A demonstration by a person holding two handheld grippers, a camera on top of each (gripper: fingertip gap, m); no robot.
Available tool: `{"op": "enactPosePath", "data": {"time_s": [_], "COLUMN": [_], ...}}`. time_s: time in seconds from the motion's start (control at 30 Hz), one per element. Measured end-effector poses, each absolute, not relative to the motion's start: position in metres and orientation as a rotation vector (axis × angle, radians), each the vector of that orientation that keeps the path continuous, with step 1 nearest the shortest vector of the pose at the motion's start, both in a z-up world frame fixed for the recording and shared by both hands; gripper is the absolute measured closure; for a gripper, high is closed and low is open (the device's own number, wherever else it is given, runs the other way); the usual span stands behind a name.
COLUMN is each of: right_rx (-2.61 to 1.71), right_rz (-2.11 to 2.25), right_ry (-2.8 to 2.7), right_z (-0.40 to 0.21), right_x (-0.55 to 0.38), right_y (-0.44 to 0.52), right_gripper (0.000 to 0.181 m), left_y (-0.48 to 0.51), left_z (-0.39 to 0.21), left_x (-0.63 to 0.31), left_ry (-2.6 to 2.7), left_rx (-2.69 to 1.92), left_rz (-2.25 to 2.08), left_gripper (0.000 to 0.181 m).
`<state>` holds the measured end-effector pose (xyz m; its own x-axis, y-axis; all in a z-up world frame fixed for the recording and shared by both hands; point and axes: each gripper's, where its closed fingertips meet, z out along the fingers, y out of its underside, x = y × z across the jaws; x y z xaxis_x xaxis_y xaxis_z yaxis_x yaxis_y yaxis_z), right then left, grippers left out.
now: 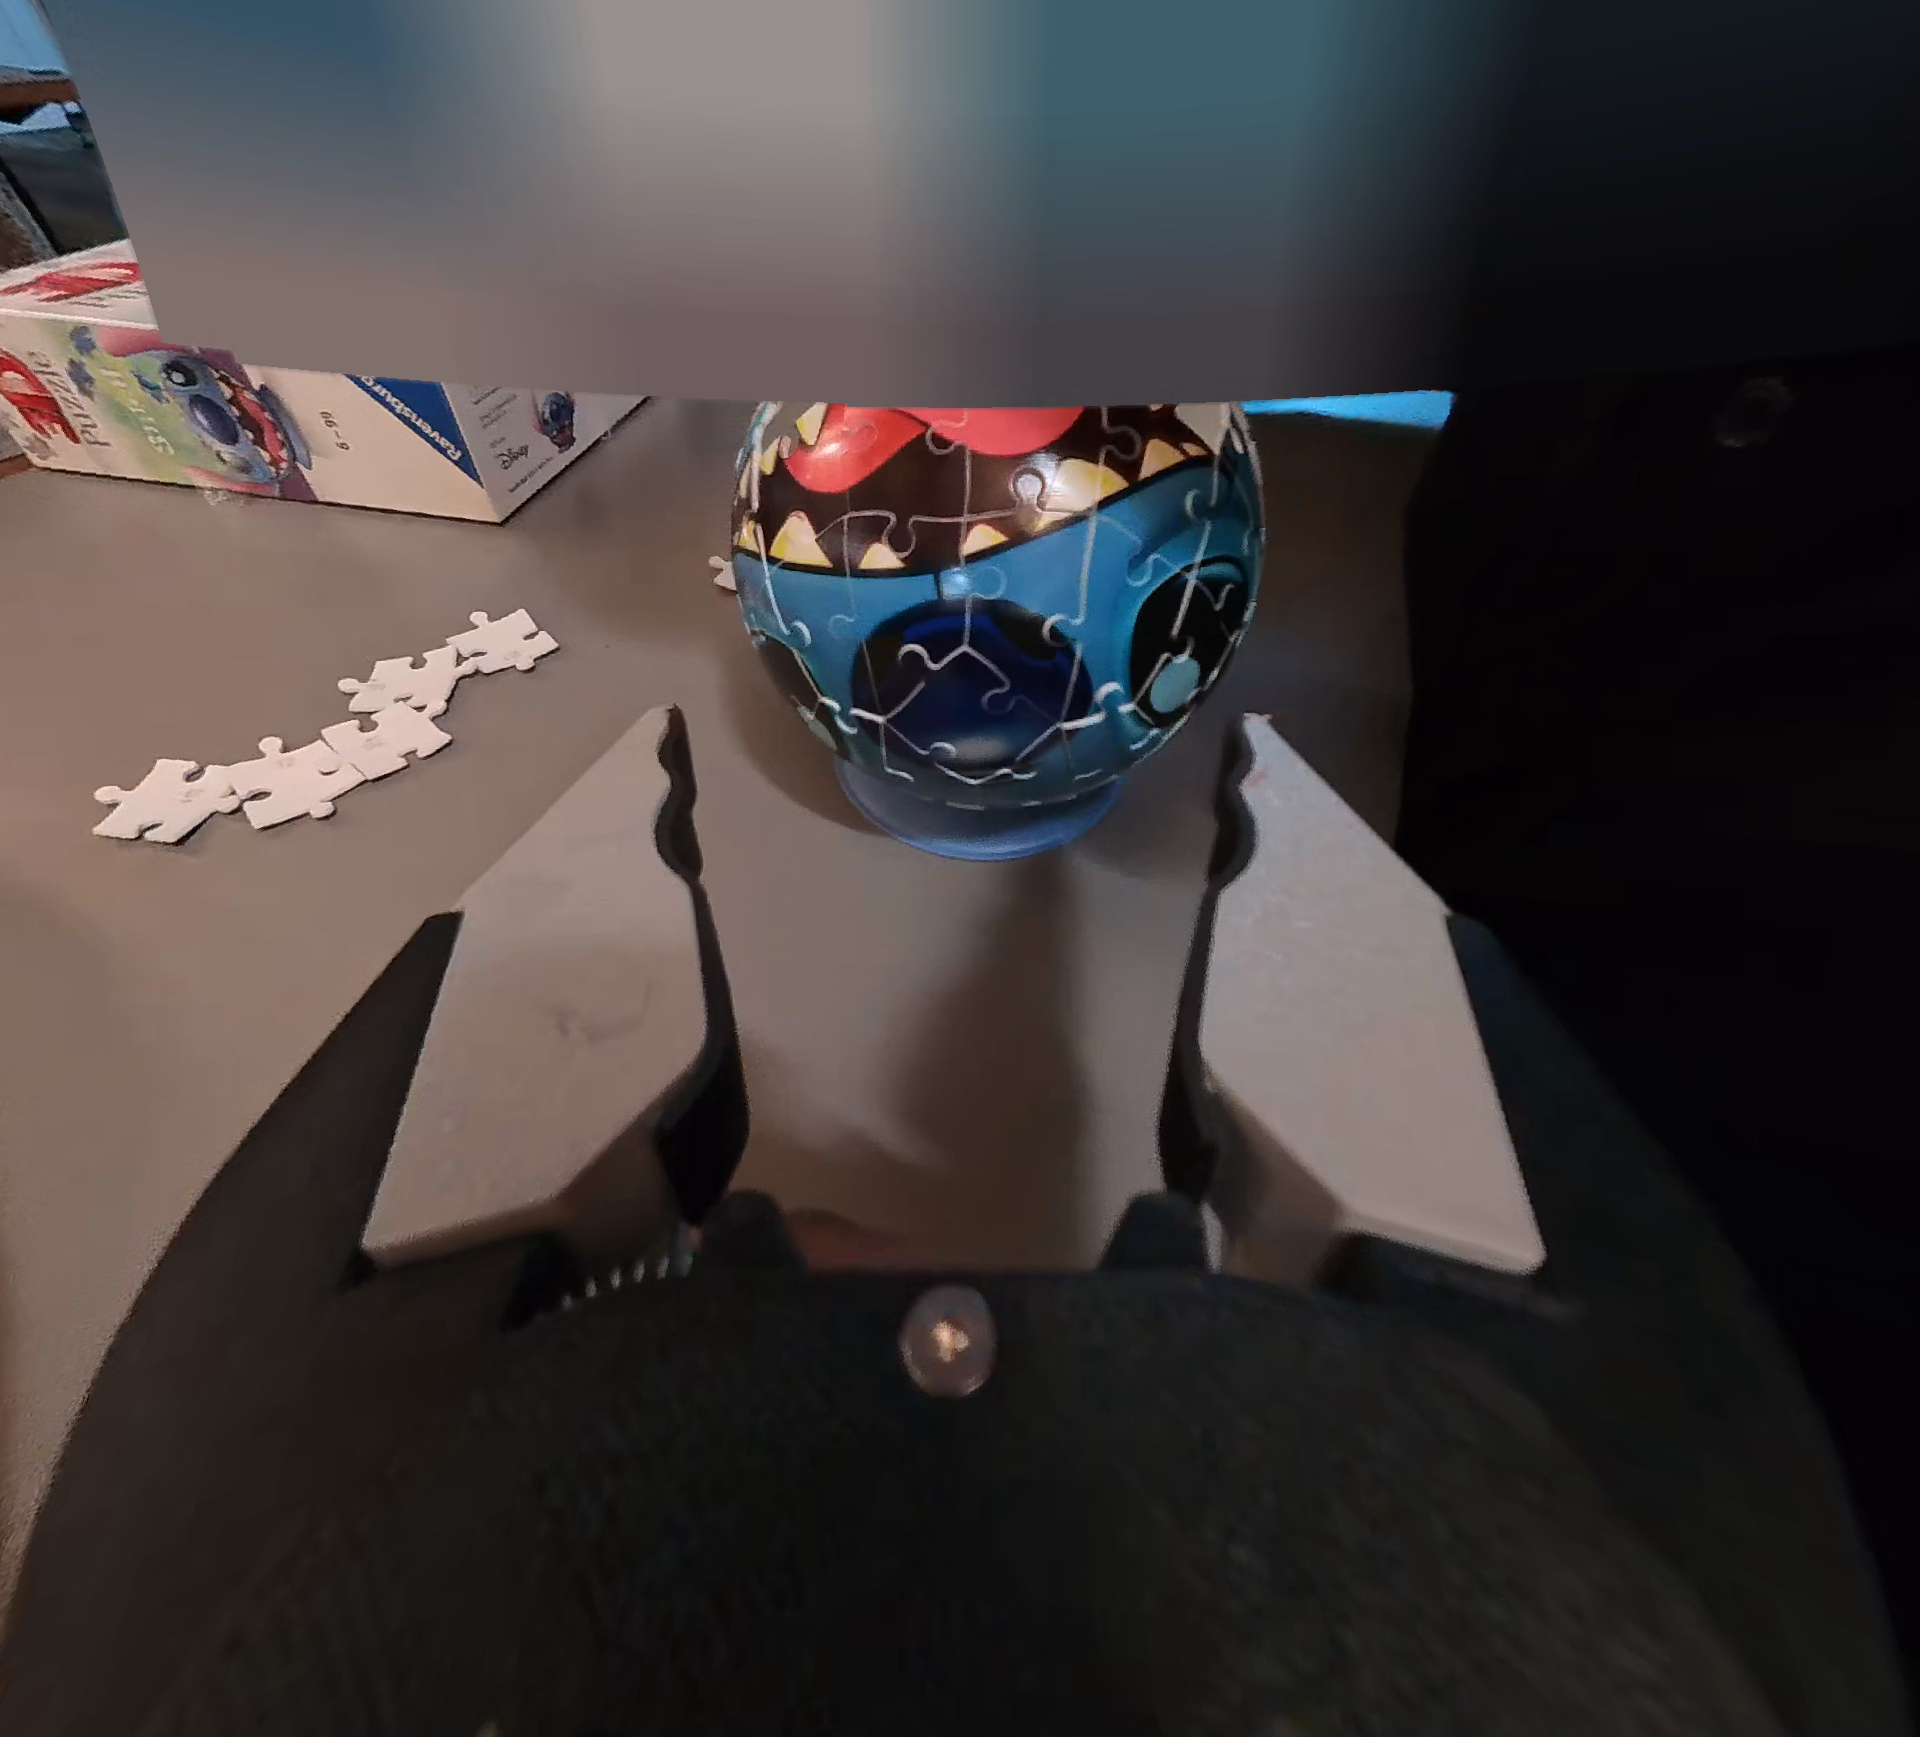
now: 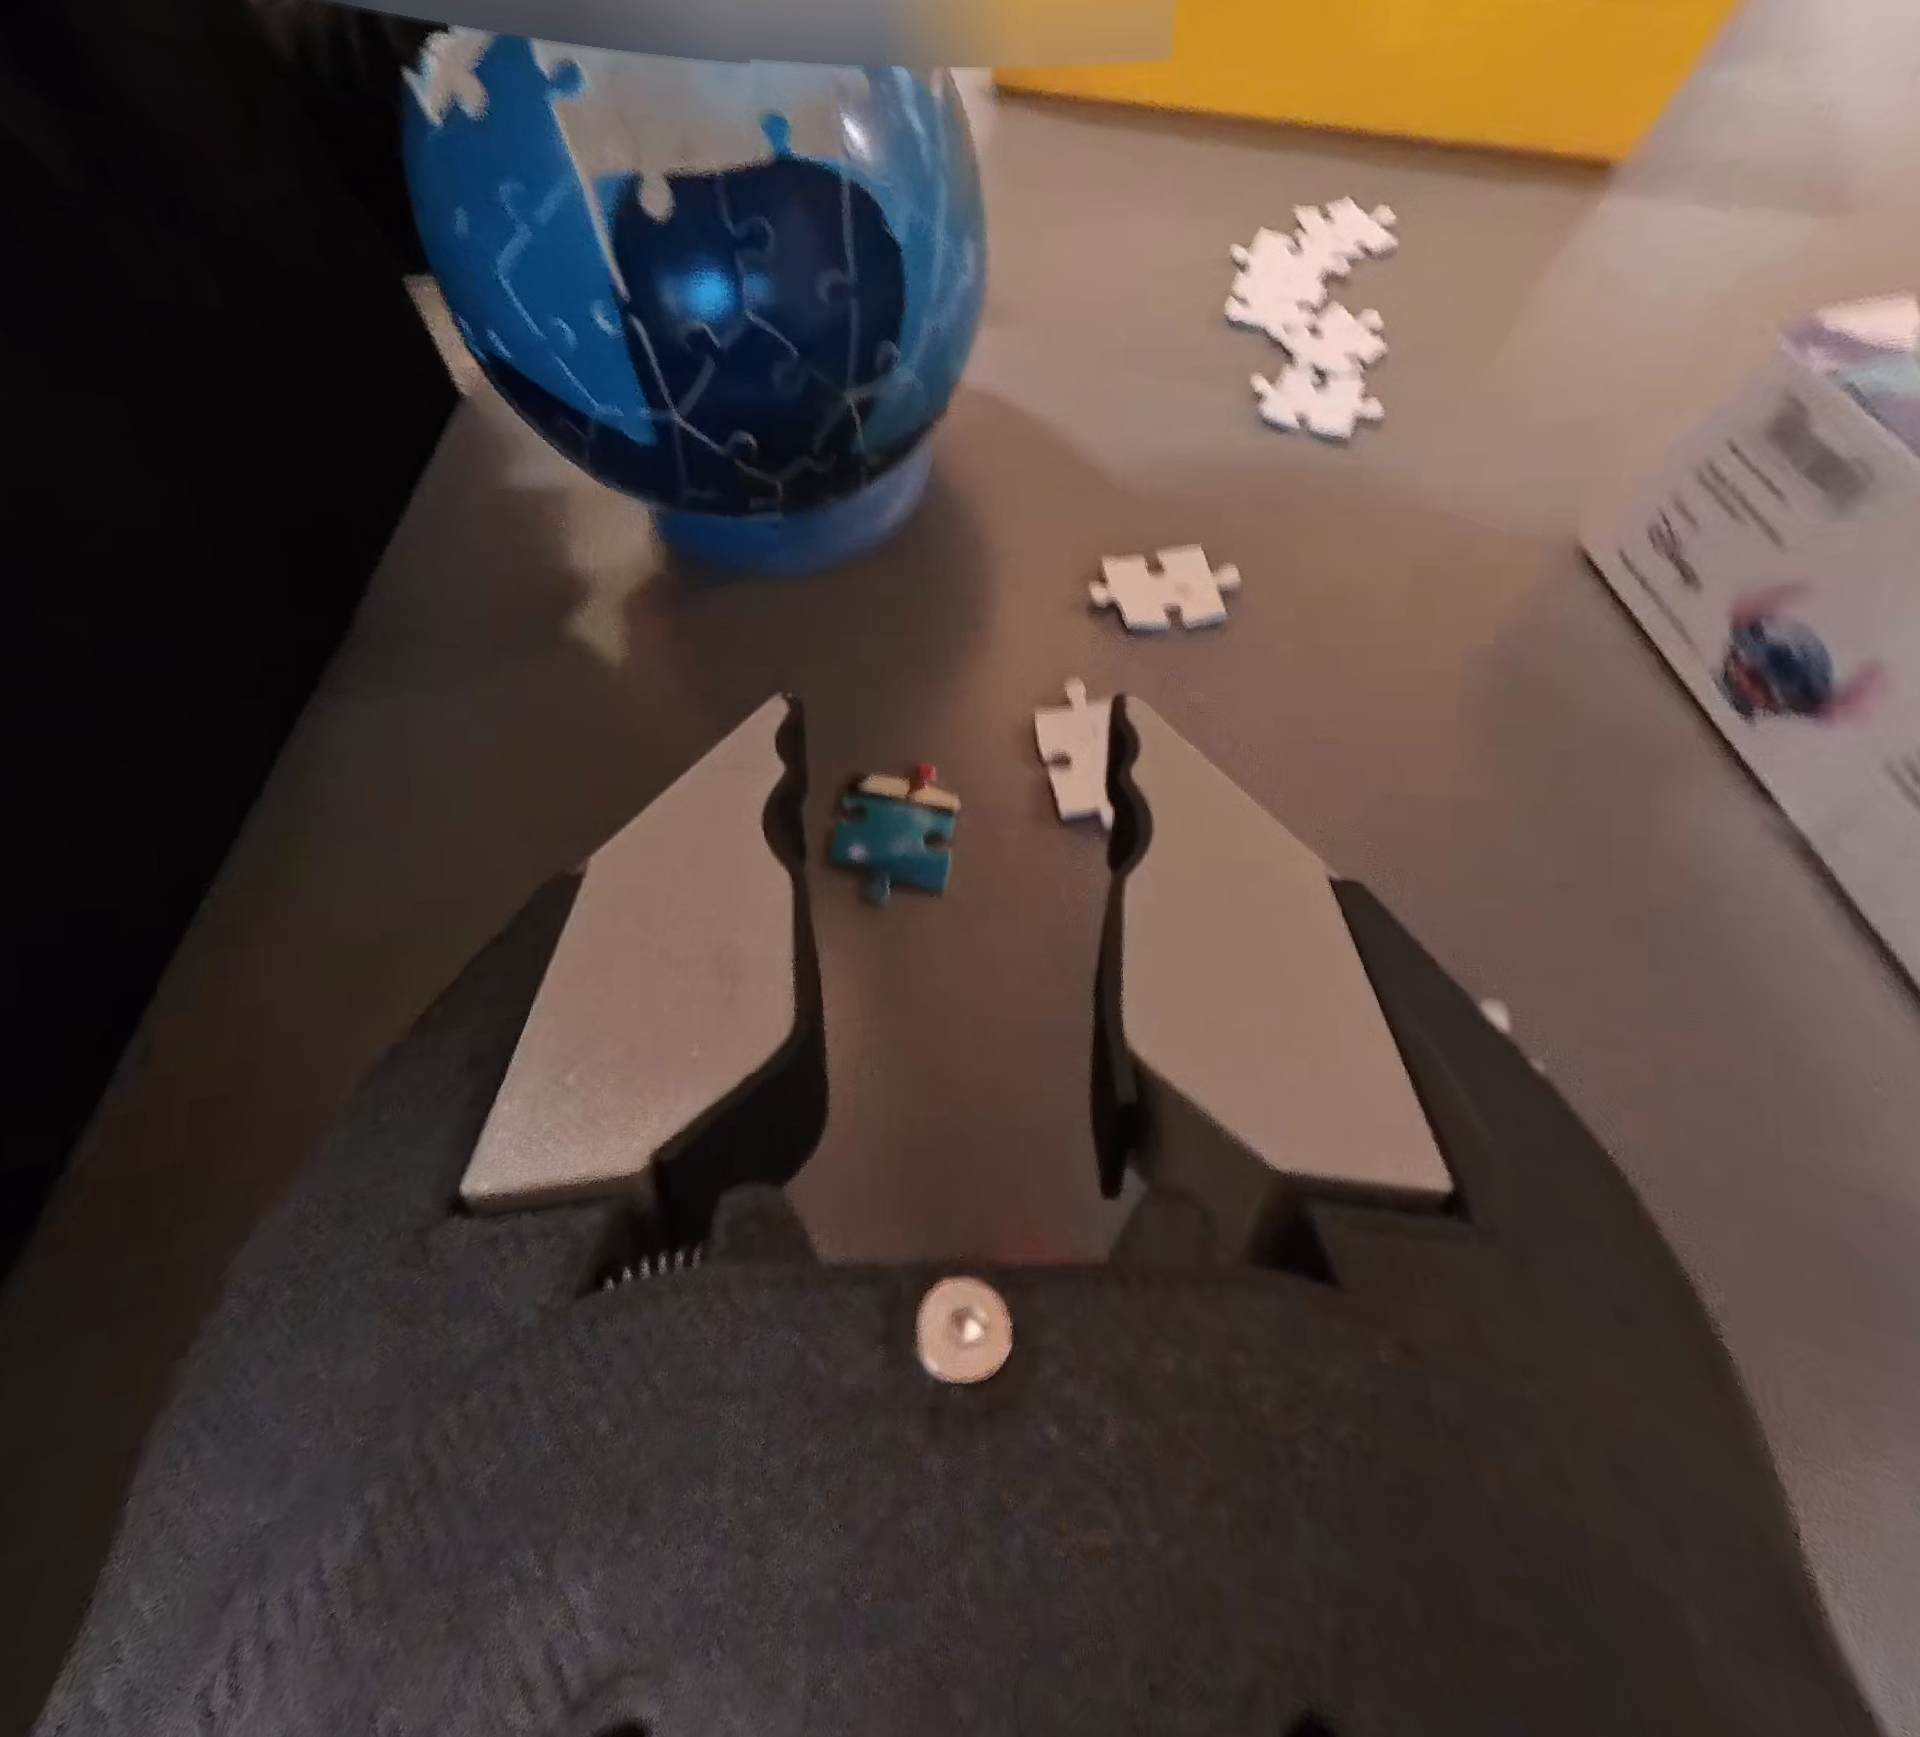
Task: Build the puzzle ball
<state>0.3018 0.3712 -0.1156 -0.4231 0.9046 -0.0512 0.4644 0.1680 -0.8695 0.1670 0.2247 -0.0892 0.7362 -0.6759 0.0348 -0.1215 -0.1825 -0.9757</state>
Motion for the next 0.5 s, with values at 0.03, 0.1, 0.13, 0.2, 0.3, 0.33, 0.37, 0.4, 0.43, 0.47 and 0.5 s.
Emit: {"op": "enactPosePath", "data": {"time_s": [0.03, 0.1, 0.13, 0.2, 0.3, 0.33, 0.37, 0.4, 0.43, 0.47, 0.5], "right_rx": [-1.337, -1.419, -1.444, -1.458, -1.445, -1.449, -1.454, -1.460, -1.464, -1.461, -1.450], "right_rz": [1.165, 1.133, 1.115, 1.061, 1.013, 1.004, 0.984, 0.952, 0.915, 0.890, 0.878], "right_ry": [-1.947, -1.928, -1.929, -1.929, -1.958, -1.976, -1.998, -2.014, -2.023, -2.032, -2.043], "right_z": [-0.120, -0.129, -0.134, -0.140, -0.149, -0.152, -0.157, -0.161, -0.165, -0.167, -0.169], "right_x": [0.307, 0.316, 0.320, 0.323, 0.322, 0.321, 0.321, 0.321, 0.320, 0.320, 0.319], "right_y": [0.374, 0.374, 0.372, 0.370, 0.364, 0.362, 0.361, 0.362, 0.365, 0.366, 0.367], "right_gripper": [0.127, 0.130, 0.131, 0.136, 0.139, 0.138, 0.137, 0.137, 0.138, 0.139, 0.140], "left_y": [0.225, 0.225, 0.224, 0.225, 0.227, 0.228, 0.228, 0.229, 0.229, 0.229, 0.230], "left_z": [-0.090, -0.090, -0.090, -0.090, -0.091, -0.091, -0.091, -0.091, -0.091, -0.091, -0.091], "left_x": [0.167, 0.168, 0.168, 0.167, 0.166, 0.165, 0.164, 0.162, 0.162, 0.160, 0.159], "left_ry": [0.640, 0.643, 0.643, 0.640, 0.630, 0.624, 0.614, 0.602, 0.596, 0.587, 0.572], "left_rx": [-1.711, -1.714, -1.713, -1.716, -1.724, -1.723, -1.721, -1.723, -1.728, -1.730, -1.730], "left_rz": [-0.568, -0.573, -0.571, -0.570, -0.539, -0.523, -0.505, -0.492, -0.489, -0.482, -0.470], "left_gripper": [0.083, 0.083, 0.083, 0.085, 0.086, 0.086, 0.087, 0.087, 0.087, 0.087, 0.088]}}
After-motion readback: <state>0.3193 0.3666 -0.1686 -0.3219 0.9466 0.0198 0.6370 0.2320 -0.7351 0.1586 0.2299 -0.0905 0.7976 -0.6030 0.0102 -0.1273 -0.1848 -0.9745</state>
